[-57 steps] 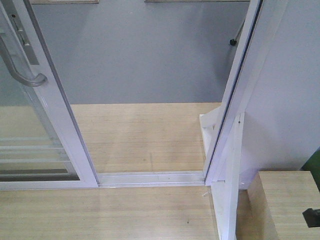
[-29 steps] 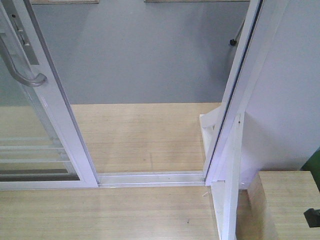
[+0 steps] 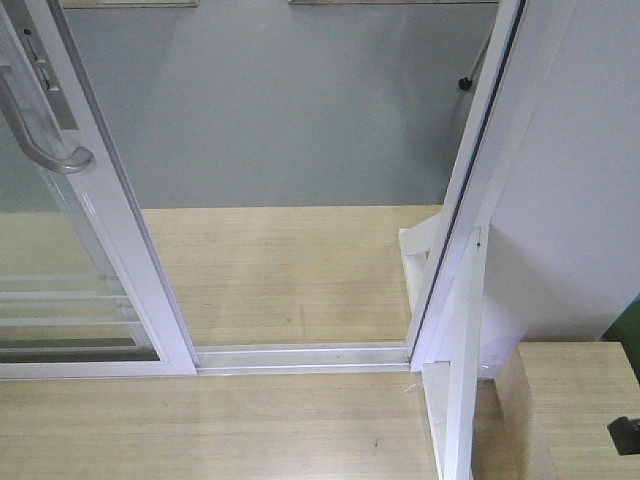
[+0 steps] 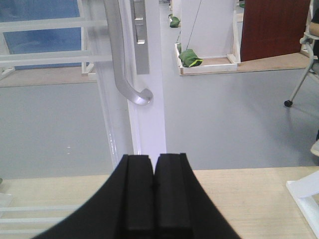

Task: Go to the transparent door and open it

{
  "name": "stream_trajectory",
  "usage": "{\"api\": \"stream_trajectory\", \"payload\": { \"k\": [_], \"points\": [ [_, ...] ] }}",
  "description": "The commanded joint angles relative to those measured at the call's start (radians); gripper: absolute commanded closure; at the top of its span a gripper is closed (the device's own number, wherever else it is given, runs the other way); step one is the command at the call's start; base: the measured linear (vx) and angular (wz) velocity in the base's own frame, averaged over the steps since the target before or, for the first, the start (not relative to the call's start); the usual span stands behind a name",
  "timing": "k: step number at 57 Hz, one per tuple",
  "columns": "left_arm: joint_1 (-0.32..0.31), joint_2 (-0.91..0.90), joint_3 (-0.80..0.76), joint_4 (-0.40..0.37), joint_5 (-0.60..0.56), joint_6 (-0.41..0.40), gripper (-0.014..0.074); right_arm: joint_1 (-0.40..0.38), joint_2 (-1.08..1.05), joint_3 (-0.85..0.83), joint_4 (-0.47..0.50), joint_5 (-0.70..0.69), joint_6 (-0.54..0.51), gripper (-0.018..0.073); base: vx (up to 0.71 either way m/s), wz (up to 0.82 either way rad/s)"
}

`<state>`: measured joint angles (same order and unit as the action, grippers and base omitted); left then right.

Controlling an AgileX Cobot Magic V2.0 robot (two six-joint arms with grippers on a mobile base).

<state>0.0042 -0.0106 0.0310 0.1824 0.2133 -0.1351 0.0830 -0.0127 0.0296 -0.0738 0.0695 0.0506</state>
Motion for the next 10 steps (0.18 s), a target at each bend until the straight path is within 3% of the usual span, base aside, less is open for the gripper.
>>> {"api": "stream_trajectory", "payload": {
  "k": [1, 10],
  "points": [
    [-0.004, -0.014, 0.016, 0.002, -0.082, -0.001, 0.0596, -0.005, -0.013, 0.005, -0.002, -0.076, -0.006, 0.0561, 0.0, 0.0],
    [-0.004, -0.014, 0.016, 0.002, -0.082, -0.001, 0.0596, -0.005, -0.013, 0.005, -0.002, -0.076, -0.006, 0.0561, 0.0, 0.0]
  ]
}}
